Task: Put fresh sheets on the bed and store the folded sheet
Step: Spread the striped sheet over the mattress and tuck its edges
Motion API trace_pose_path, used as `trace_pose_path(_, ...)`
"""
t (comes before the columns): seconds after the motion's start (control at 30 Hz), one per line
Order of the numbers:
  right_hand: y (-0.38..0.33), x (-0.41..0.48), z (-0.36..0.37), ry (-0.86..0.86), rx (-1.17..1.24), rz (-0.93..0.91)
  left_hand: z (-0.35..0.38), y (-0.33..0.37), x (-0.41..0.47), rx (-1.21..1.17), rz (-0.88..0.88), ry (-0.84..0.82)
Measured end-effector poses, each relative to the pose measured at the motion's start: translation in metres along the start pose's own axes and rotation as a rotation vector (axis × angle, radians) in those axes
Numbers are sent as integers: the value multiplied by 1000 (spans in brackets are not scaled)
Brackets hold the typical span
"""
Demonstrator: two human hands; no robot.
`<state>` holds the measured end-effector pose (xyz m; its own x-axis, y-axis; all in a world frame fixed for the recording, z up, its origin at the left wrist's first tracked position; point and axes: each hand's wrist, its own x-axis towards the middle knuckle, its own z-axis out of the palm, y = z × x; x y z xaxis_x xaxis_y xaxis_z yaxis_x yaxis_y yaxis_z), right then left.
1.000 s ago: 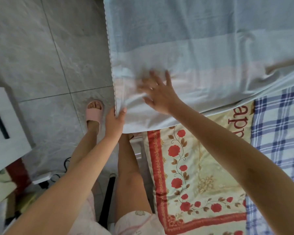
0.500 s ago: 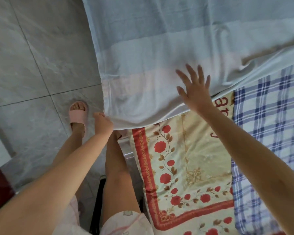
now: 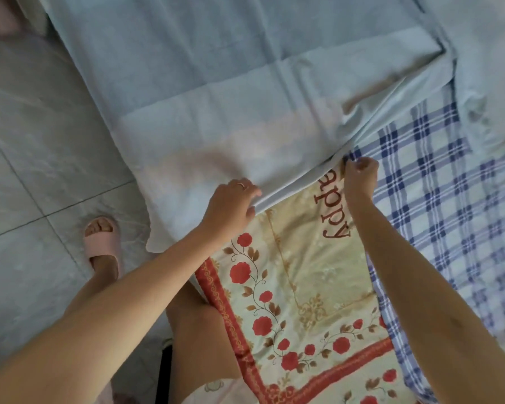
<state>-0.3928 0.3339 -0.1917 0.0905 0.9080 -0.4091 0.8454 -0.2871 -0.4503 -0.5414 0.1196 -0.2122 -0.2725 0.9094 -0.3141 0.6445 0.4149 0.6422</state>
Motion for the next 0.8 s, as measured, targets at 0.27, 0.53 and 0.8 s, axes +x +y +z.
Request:
trace_pose_path(0.27,-45,74,11,70,-369,-28,43,51,55,331,99,-46)
trace_pose_path(0.53,-11,98,-4,-177,433,237,60,81,87,508,-46,106)
trace_pose_path(0.8,38,98,-16,-20,444,232,84,91,95,430,125,25)
